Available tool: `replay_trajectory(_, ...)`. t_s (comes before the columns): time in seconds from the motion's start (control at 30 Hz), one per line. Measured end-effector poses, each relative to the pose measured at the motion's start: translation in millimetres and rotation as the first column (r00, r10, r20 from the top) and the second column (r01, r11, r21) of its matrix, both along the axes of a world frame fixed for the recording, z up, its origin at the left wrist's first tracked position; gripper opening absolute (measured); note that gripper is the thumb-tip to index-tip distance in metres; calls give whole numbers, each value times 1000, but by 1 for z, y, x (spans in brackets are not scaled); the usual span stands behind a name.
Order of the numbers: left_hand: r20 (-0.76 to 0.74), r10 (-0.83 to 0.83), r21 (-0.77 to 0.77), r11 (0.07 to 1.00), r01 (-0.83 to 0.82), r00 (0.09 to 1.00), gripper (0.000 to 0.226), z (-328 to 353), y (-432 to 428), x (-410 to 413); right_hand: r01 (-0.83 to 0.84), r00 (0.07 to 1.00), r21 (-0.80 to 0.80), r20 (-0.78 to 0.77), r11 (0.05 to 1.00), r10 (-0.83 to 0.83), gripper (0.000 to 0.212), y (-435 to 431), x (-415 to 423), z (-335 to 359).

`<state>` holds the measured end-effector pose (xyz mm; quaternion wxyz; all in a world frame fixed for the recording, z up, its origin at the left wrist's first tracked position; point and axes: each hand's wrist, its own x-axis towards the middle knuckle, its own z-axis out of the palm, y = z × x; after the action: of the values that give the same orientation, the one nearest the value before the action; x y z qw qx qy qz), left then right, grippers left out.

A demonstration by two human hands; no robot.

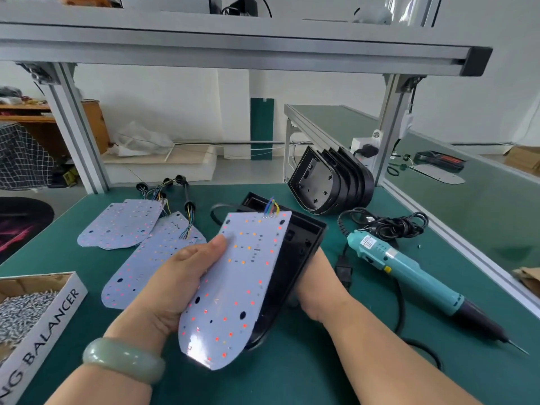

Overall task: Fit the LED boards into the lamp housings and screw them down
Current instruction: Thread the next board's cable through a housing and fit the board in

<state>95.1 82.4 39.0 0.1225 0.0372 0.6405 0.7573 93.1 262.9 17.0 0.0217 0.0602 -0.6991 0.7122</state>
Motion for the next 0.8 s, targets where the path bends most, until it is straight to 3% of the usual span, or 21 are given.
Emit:
replay_trajectory(0.07, 2, 61, 37, 997, -61, 998, 42, 2, -6, -1, 156, 988, 7, 3, 988, -156, 47, 3, -8, -7)
replay_trajectory(0.17, 3, 74, 79, 994, -74, 997, 34, 5, -15, 0, 247, 966, -14, 83, 969, -245, 48, 10, -15, -12)
replay_trajectory(0.3, 24, 239, 209, 948, -238, 971, 34, 7, -25, -6, 483, 854, -272, 354, 832, -380, 29, 25, -20, -12)
replay_trajectory(0.4, 59, 276, 179, 943, -282, 959, 35, 7, -32, -10, 519, 836, -359, 401, 776, -374, 23, 30, -20, -7)
replay_trajectory(0.47, 41, 241, 78, 967, -244, 970, 35, 3, -32, -11, 457, 874, -240, 301, 857, -382, 33, 27, -16, -6)
replay_trajectory(0.53, -2, 163, 9, 987, -163, 987, 31, 4, -26, -8, 364, 927, -28, 106, 931, -360, 51, 22, -13, -7)
replay_trajectory(0.6, -10, 57, 1, 998, -57, 998, 33, 4, -23, -6, 351, 936, 205, -117, 914, -333, 57, 15, -11, -5)
replay_trajectory(0.67, -4, 8, -28, 1000, -8, 1000, 35, 2, -19, -6, 379, 920, 404, -259, 833, -293, 61, 11, -8, -4)
replay_trajectory(0.73, -7, -28, -78, 997, 27, 1000, 36, 0, -14, -4, 326, 932, 370, -278, 870, -231, 63, 9, -8, -5)
replay_trajectory(0.8, -20, -60, -99, 993, 58, 998, 41, 0, -6, -2, 143, 966, 248, -246, 958, -80, 35, 8, -7, -3)
